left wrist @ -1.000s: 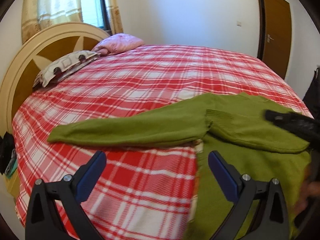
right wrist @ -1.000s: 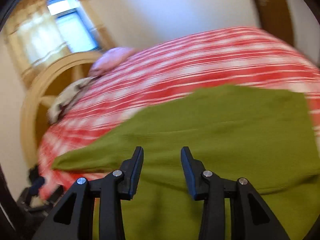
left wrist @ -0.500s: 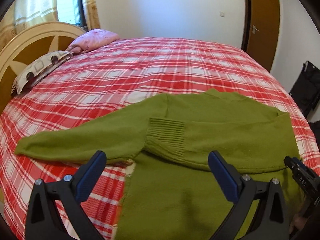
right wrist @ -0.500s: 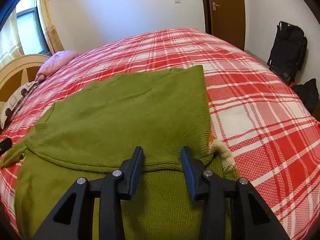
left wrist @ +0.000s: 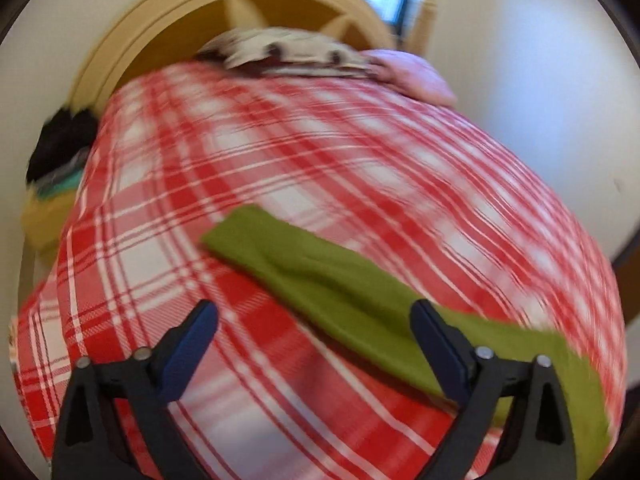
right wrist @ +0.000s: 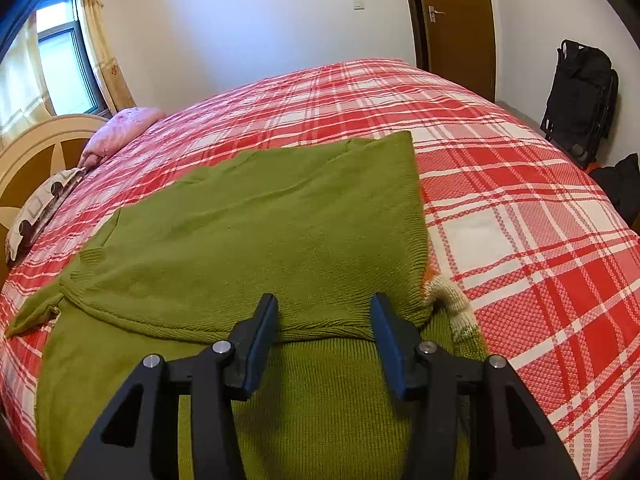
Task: Fold small clothes
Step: 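Grasp the other sleeve cuff with the left gripper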
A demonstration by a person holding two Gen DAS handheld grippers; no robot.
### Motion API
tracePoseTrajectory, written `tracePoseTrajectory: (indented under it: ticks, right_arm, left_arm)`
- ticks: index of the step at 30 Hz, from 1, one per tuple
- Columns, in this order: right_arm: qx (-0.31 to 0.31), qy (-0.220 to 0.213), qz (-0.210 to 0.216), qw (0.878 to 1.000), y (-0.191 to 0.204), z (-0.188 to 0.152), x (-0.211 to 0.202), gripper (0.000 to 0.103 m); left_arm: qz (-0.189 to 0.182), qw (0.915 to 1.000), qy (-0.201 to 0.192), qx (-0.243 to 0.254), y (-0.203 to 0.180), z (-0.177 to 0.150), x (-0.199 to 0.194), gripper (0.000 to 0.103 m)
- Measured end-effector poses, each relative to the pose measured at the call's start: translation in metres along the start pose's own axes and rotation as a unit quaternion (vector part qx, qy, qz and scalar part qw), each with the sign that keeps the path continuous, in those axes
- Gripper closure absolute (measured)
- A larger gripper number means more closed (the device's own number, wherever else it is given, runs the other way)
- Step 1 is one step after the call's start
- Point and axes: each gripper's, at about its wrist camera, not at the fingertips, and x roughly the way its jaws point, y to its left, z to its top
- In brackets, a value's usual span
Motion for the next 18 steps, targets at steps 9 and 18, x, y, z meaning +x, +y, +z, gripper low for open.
tracePoseTrajectory:
  ticks: [9,18]
  right_arm:
    - [-0.001,0.000,-0.001,1.000,0.000,0.000,0.000,0.052]
    - [0.000,0.000,0.003,1.000,-0.001,0.000,0.001,0.052]
  left_arm:
    - [-0.041,0.9917,0.073,-0.098,0.030,0.010,0.057,0.035]
    - [-0.088,0.9877,0.084,-0.098,0.032,0.009,0.073,0.092]
